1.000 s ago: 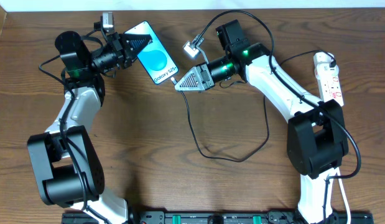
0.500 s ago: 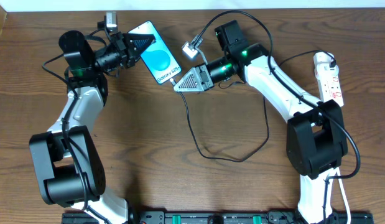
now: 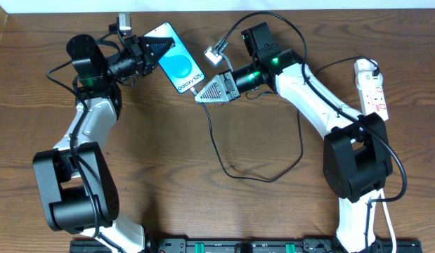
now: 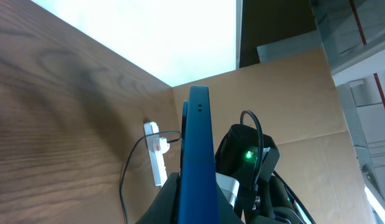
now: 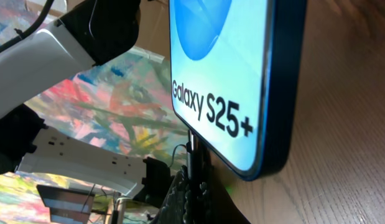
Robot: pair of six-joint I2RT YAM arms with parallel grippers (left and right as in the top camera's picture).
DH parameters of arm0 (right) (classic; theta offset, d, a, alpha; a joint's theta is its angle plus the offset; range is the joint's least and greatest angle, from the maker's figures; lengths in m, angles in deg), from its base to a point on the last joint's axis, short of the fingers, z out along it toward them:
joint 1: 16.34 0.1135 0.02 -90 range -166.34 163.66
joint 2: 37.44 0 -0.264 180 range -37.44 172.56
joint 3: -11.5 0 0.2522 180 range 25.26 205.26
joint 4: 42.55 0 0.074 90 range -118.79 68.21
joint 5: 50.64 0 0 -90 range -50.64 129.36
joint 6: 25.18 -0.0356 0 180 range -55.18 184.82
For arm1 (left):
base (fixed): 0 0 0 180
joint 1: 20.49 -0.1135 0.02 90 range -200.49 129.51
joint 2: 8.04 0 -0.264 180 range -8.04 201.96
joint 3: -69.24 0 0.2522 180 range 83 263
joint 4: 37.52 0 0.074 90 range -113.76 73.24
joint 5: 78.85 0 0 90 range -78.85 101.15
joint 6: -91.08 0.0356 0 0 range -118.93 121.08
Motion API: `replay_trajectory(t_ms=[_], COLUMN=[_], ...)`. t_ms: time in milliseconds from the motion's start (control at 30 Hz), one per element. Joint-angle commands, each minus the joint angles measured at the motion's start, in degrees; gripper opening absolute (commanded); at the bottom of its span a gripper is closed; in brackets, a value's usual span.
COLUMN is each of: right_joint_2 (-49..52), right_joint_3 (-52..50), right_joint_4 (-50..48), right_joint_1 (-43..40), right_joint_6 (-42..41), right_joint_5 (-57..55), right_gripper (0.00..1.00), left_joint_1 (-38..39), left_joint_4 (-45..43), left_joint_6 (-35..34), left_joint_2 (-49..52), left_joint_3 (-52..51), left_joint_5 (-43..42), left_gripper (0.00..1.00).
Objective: Plug charger to phone and switch on socket
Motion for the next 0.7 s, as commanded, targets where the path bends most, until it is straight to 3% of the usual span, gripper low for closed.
replay_trajectory(t_ms=[0,667], right_joint_2=[1.09,2.01], right_joint_3=[-0.04,-0.07], right_joint_4=[-1.53,-2.86], right_joint_1=[0.46,-0.83], right_joint_6=[-3.37,-4.2], right_joint_5=[1.36,7.5], right_gripper=[0.01,0.01], left_joint_1=[0.46,0.44], left_joint_4=[-0.61,-0.61], left_joint_6=[-0.13,-0.28], left_joint_2=[-1.73,-1.73], left_joint_3=[0.09,0.09], left_joint_5=[-1.81,-4.39], left_gripper=[0.07,0.07])
